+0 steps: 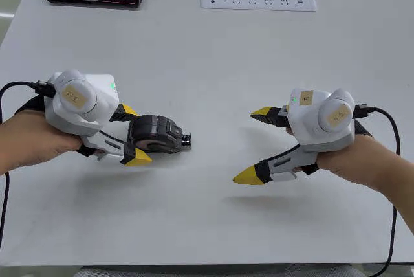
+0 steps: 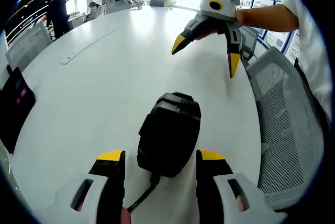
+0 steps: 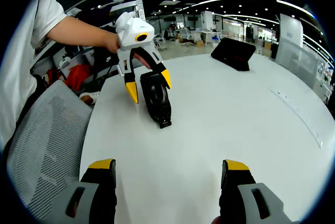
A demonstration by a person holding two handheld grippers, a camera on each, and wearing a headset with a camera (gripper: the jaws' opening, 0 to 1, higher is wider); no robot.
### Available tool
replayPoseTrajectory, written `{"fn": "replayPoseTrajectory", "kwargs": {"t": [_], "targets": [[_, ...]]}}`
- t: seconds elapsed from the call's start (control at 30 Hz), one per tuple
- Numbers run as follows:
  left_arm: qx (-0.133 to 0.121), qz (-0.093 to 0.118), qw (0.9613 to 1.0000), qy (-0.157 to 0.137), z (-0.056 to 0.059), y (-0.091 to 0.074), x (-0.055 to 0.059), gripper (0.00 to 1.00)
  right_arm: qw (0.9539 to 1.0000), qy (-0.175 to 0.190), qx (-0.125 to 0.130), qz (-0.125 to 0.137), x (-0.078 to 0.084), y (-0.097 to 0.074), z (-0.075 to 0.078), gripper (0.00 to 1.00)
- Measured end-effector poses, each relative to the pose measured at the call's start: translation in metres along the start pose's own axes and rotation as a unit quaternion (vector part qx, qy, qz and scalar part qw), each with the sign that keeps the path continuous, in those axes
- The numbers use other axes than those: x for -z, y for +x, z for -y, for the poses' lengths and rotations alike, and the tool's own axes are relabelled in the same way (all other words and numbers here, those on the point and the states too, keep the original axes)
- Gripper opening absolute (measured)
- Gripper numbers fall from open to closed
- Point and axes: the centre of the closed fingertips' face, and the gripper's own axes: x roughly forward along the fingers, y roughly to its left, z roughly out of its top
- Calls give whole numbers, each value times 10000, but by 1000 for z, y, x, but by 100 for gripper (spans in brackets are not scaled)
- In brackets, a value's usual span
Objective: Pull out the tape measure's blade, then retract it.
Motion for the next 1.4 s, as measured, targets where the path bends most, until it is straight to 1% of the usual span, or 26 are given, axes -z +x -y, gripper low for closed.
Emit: {"fn": "replayPoseTrajectory", "kwargs": {"t": [0.3, 0.4, 0.5, 0.67, 0.83, 0.97, 1.03, 1.07, 1.23, 1.4], "targets": [[58, -48, 10000, 65, 2, 4, 0, 42, 10000, 3, -20, 4, 0, 4, 0, 81], [71, -51, 9999, 98, 2, 5, 0, 38, 10000, 5, -30, 15, -1, 6, 0, 81], [88, -39, 9999, 62, 2, 6, 0, 36, 10000, 7, -40, 23, -1, 7, 0, 81], [85, -66, 9999, 134, 0, 7, 0, 31, 10000, 8, -50, 36, -3, 9, 0, 81], [87, -83, 9998, 183, 0, 7, 0, 31, 10000, 7, -57, 44, -3, 11, 1, 81], [105, -72, 9998, 143, 0, 7, 0, 31, 9999, 45, -58, 103, -5, 13, 2, 80], [96, -107, 9997, 204, 0, 7, 0, 31, 9999, 26, -40, 110, -6, 15, 3, 80], [85, -145, 9995, 278, 0, 7, 1, 31, 9999, 19, -52, 109, -6, 16, 2, 79], [104, -203, 9992, 328, 0, 7, 1, 30, 9998, -35, -80, 202, -11, 24, 1, 74], [77, -210, 9991, 352, 0, 7, 2, 30, 9996, -49, -99, 246, -15, 31, 1, 70]]}}
